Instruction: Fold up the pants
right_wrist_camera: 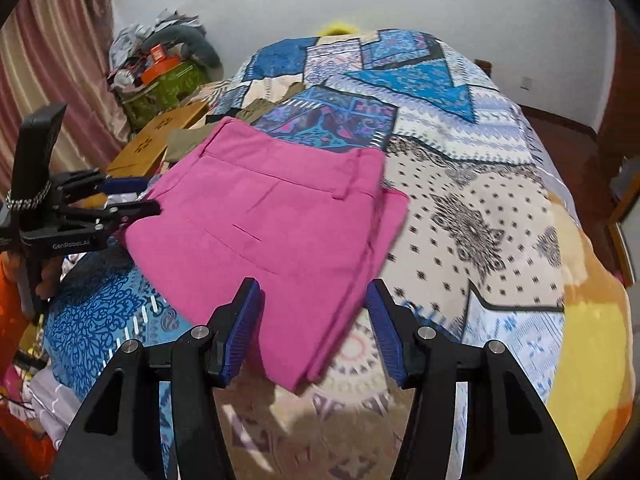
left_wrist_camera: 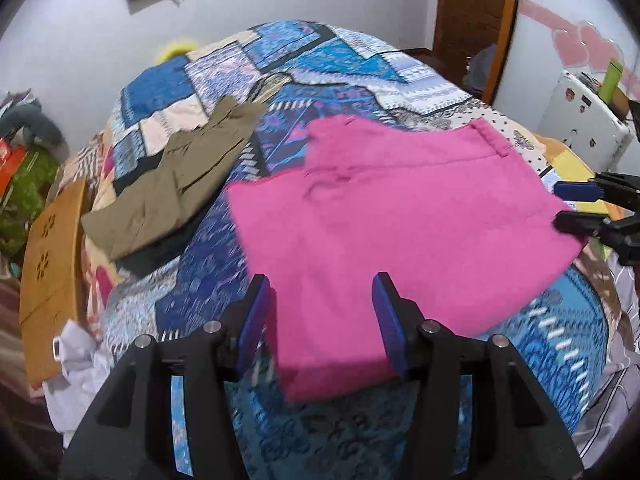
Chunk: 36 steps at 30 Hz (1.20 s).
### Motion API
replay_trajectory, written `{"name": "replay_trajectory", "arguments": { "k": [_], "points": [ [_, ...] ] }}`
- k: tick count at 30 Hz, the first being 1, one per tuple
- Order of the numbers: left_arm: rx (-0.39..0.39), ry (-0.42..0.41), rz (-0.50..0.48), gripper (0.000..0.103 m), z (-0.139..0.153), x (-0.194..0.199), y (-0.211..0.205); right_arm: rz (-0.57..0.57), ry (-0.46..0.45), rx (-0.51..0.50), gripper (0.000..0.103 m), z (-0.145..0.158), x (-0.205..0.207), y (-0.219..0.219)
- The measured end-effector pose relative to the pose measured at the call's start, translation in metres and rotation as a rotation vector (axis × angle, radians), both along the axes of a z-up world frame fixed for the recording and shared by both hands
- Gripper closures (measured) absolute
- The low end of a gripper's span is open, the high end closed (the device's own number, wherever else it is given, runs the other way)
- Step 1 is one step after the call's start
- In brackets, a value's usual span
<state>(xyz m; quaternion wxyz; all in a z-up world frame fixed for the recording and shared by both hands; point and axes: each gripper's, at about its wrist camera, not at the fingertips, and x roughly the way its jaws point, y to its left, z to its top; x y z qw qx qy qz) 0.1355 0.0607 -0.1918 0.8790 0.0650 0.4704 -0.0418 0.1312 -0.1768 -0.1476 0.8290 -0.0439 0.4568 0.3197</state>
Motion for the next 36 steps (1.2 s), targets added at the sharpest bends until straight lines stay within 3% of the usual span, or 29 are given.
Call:
{"name": "replay_trajectory", "arguments": {
  "k": [5,11,15,17,20,23,29,34,36],
  "points": [
    [0.033,0.036,0.059,0.049,-0.009,-0.009,0.020,-0.055,-0.008,-0.046,0.051,-0.001,-0.002,-0.015],
    [0.015,0.040,0.177,0.049,-0.007,-0.013,0.048,-0.127,0.004,-0.104,0.051,-0.005,0.001,-0.037],
    [-0.062,0.018,0.200,0.047,0.008,-0.005,0.057,-0.153,0.009,-0.038,0.051,0.003,0.006,-0.044],
    [-0.098,0.000,0.195,0.035,0.015,0.002,0.056,-0.157,0.013,0.005,0.050,0.008,0.012,-0.042],
    [-0.165,-0.011,0.174,0.027,0.021,0.015,0.051,-0.147,0.030,0.049,0.047,0.009,0.020,-0.034],
    [-0.206,0.010,0.148,0.026,0.016,0.031,0.044,-0.127,0.047,0.072,0.047,0.005,0.028,-0.022],
    [-0.199,0.115,0.129,0.022,-0.015,0.060,0.037,-0.130,0.112,0.081,0.047,-0.017,0.042,-0.010],
    [-0.297,0.142,0.141,0.018,-0.026,0.066,0.046,-0.148,0.154,0.140,0.046,-0.026,0.050,-0.013],
    [-0.341,0.144,0.137,0.024,-0.029,0.067,0.048,-0.144,0.159,0.146,0.046,-0.027,0.054,-0.012]
  ]
}}
